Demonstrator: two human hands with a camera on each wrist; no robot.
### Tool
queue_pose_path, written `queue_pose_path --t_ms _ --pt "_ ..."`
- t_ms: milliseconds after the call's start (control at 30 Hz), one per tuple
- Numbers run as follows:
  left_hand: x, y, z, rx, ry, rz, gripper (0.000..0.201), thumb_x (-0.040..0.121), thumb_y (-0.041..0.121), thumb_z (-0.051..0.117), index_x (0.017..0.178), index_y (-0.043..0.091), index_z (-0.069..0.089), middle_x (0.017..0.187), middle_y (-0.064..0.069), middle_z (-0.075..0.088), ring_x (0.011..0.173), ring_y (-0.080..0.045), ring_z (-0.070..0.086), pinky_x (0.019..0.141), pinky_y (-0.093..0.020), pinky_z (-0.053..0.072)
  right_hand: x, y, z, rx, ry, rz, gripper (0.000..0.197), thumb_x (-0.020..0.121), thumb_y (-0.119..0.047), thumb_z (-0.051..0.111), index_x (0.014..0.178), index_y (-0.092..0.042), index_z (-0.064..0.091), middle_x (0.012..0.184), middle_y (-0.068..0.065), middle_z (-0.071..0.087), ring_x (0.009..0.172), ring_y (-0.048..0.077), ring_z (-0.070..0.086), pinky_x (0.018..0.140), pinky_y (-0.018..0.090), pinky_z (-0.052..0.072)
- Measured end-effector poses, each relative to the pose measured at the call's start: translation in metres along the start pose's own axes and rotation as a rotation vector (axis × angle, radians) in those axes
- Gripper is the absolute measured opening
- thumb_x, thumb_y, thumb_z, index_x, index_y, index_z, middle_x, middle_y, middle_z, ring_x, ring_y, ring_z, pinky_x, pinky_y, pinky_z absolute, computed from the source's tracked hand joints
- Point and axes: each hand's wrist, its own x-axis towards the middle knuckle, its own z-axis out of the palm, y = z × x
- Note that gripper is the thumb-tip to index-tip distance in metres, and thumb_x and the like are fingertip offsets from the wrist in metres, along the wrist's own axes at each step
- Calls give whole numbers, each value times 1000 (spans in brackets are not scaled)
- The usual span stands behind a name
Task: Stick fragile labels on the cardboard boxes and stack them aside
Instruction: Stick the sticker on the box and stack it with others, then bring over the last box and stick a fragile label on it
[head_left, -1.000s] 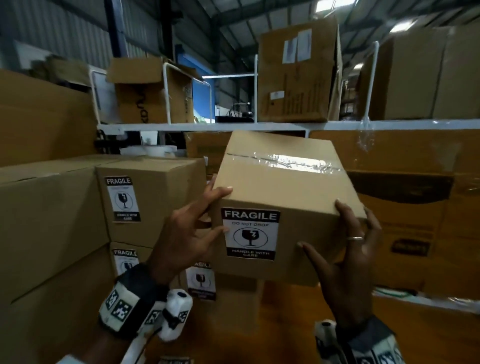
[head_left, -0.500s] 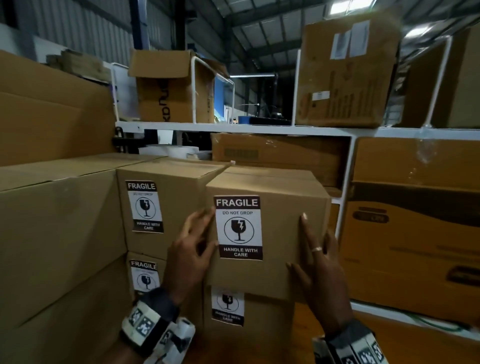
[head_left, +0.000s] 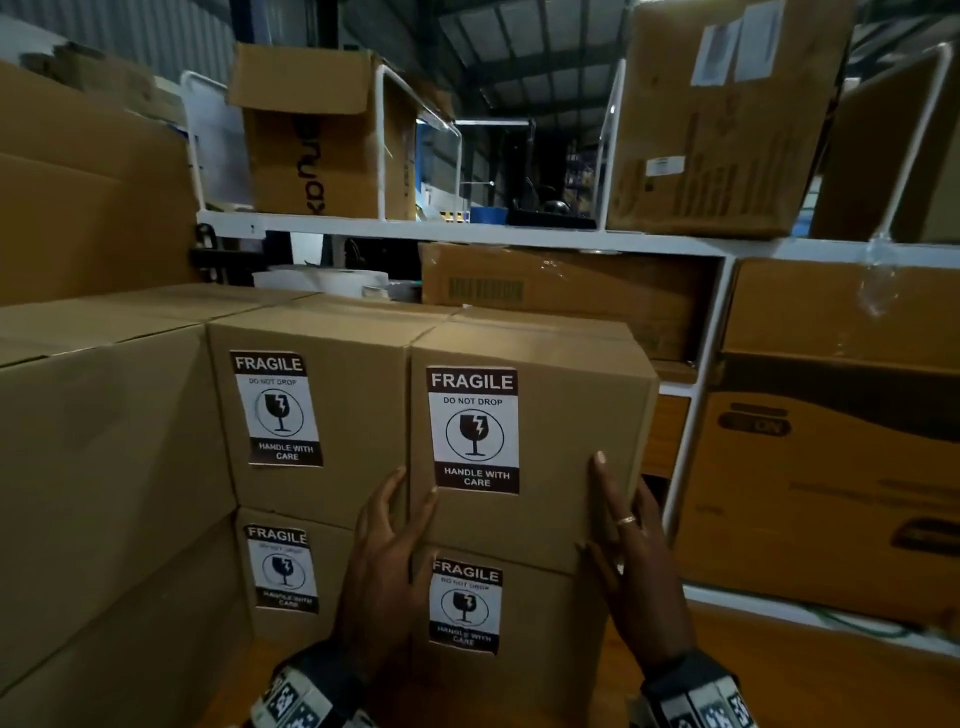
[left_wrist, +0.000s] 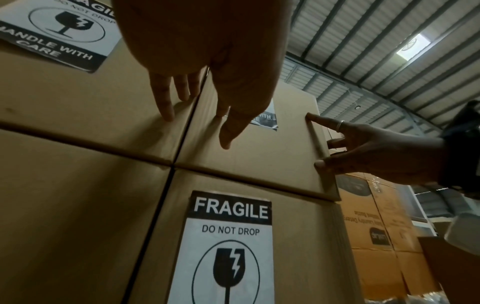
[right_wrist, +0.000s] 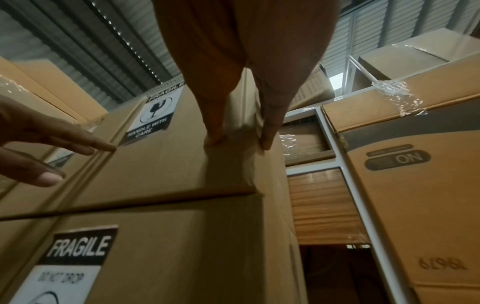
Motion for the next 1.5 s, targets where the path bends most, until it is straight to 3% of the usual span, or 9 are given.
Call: queue_pose_path --t_ms 167,333,433,533,667,900,1100,1233,1500 --pt "-7 3 7 26 24 -11 91 76 10 83 153 30 41 163 -17 22 141 -45 36 100 -43 36 -14 11 1 -25 37 35 90 97 -9 64 158 -52 13 165 -9 27 146 10 37 112 49 48" --pt "-22 10 18 -23 -45 -85 95 75 10 83 156 27 37 164 -17 17 145 -41 28 104 -47 42 -42 17 -1 -113 -15 108 104 93 6 65 159 -51 7 160 -17 32 132 1 47 107 32 52" --pt "-40 24 22 -70 -74 -153 74 81 43 76 148 23 49 164 -13 18 143 -35 29 104 -47 46 -71 30 -14 -121 -55 149 107 89 0 73 159 -50 10 157 -10 40 116 3 59 91 33 60" --pt "-71 52 23 -187 -95 -138 84 84 83 36 138 22 54 160 -10 25 135 -26 37 96 -37 47 -110 38 -31 -96 -52 228 95 90 -9 75 159 -44 20 142 -6 51 103 3 64 85 28 60" --pt "-122 104 40 -266 -298 -112 62 83 41 72 139 26 51 154 2 32 126 -21 53 94 -41 56 -174 45 -71 2 -24 299 62 92 -23 75 145 -40 47 123 -12 62 95 3 67 80 29 62" --pt "-216 228 75 -562 -679 -149 57 85 29 82 118 59 47 115 21 62 79 2 67 66 -31 60 -316 66 -164 38 109 501 23 90 -27 78 112 -23 74 97 -11 75 82 2 71 70 29 60" --pt "-258 305 103 -619 -892 -93 47 87 33 78 127 41 55 106 16 66 84 -7 68 75 -44 60 -412 76 -234 30 157 715 13 94 -28 74 107 -26 76 92 -14 75 83 -4 70 66 10 52" --pt "-264 357 130 -644 -961 -39 46 87 26 79 127 35 57 103 13 66 79 -9 69 69 -41 61 -445 90 -271 -28 290 771 13 96 -20 72 100 -32 75 81 -10 76 77 -1 72 62 15 53" --pt "-265 444 206 -719 -999 65 56 85 15 80 131 34 54 114 13 63 79 -10 67 57 -15 51 -465 133 -338 -61 414 817 38 92 -20 77 126 -32 66 91 -9 74 79 6 73 70 22 60"
